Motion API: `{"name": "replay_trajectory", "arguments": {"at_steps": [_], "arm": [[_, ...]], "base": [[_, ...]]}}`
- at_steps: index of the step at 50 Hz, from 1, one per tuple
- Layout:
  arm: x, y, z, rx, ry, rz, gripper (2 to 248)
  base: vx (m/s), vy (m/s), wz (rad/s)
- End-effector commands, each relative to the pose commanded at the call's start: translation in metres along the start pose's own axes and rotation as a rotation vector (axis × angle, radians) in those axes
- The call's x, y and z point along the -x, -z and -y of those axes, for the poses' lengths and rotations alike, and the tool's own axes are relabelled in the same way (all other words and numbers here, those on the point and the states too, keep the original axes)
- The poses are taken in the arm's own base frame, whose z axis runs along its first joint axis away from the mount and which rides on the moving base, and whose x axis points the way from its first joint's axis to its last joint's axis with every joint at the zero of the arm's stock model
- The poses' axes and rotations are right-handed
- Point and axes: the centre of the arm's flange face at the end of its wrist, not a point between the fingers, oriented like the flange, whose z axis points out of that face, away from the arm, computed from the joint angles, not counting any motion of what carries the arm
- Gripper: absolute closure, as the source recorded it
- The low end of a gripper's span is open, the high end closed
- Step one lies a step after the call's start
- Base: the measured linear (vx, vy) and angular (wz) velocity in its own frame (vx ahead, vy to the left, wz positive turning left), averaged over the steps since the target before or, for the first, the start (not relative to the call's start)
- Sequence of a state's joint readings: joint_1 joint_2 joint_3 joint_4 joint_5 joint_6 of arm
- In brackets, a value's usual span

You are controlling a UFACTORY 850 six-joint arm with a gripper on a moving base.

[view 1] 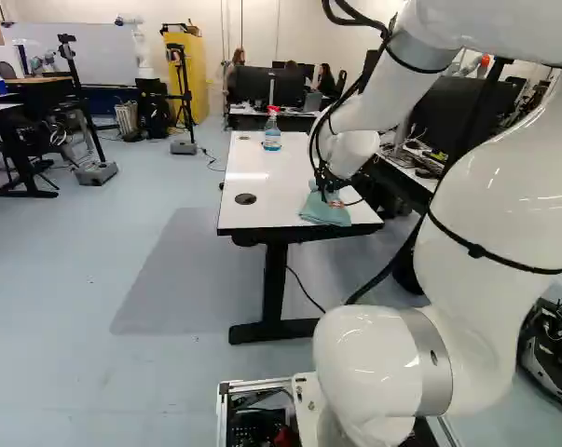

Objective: Clean the table with the green towel

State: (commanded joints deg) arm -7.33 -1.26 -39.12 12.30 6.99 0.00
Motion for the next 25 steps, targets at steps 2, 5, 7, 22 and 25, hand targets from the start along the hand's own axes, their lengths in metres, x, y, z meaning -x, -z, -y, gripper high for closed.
{"name": "replay_trajectory", "arguments": {"at_steps": [2, 5, 7, 22, 25], "arm": [[0.001, 0.000, 0.002, -0.004, 0.004, 0.001, 212], [0.001, 0.000, 0.006, -0.010, 0.010, 0.002, 212], [0.002, 0.000, 0.009, -0.014, 0.014, 0.003, 212], [0.007, 0.001, 0.030, -0.047, 0.048, 0.009, 212], [0.008, 0.002, 0.034, -0.054, 0.055, 0.010, 212]], "base": [[0.000, 0.000, 0.000], [0.000, 0.000, 0.000], [0.000, 0.000, 0.000], [0.000, 0.000, 0.000], [0.000, 0.000, 0.000]]}}
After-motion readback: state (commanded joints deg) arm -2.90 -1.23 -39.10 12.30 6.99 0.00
